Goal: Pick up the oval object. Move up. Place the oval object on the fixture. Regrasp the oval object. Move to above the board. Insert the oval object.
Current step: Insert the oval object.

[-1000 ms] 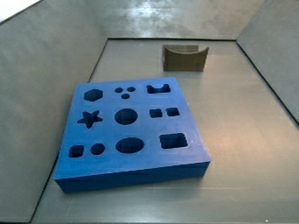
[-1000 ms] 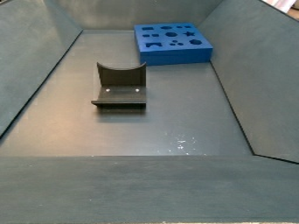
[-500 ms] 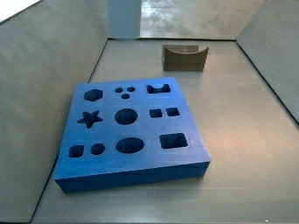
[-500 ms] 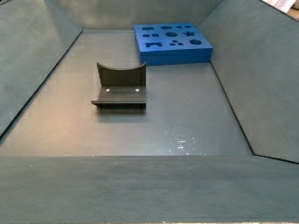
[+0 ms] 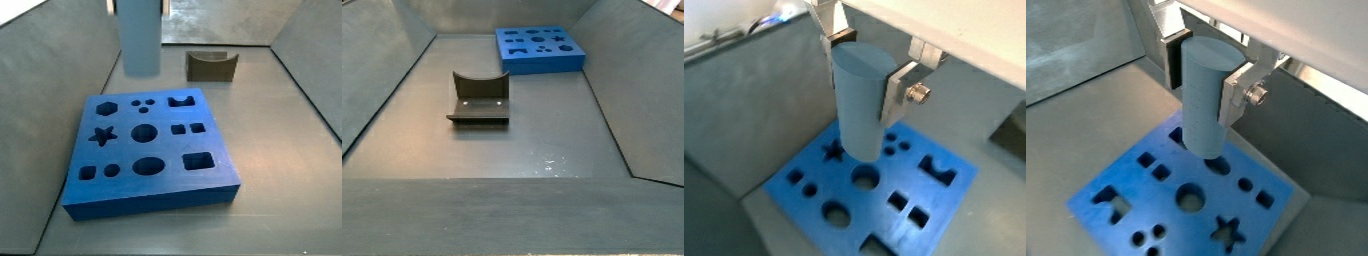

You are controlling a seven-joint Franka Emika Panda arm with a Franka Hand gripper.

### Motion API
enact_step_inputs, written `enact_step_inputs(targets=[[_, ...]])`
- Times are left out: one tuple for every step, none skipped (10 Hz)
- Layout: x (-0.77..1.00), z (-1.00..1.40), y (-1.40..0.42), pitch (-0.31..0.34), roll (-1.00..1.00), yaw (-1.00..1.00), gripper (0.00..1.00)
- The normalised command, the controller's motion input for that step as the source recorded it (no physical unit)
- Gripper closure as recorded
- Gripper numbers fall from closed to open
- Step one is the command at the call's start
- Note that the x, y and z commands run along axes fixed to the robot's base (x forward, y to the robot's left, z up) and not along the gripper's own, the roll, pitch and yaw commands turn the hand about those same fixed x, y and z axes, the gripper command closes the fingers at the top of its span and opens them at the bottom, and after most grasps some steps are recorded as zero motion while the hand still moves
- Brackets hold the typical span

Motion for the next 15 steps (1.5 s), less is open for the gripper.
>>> enact_step_inputs(targets=[[0.17,-0.59,-0.67,-0.107,0.07,0.31,1.00],[0.13,-0.15,-0.27,0.000,0.04,0.11,1.00],[0.00,0.00,-0.05,0.000,0.01,0.00,1.00],[-0.01,-0.58,-0.25,-0.139,0.06,0.09,1.00],[0.00,-0.75,-0.33,-0.196,0.11,0.02,1.00],[0.00,-0.72,-0.28,-0.170,0.12,0.02,1.00],[-0.07,-0.70,-0.23,-0.156,0.14,0.03,1.00],[-0.03,-0.60,-0.19,-0.116,0.14,0.02,1.00],[-0.06,0.00,0.00,0.000,0.00,0.03,1.00],[0.00,-0.16,0.00,-0.026,0.01,0.00,1.00],[0.00,-0.63,-0.21,-0.174,0.16,0.07,1.00],[0.01,-0.71,-0.22,-0.203,0.16,0.03,1.00],[0.06,-0.73,-0.17,-0.196,0.15,0.00,1.00],[0.20,-0.67,-0.01,-0.153,0.11,0.00,1.00],[0.33,-0.57,0.00,-0.084,0.05,0.00,1.00]])
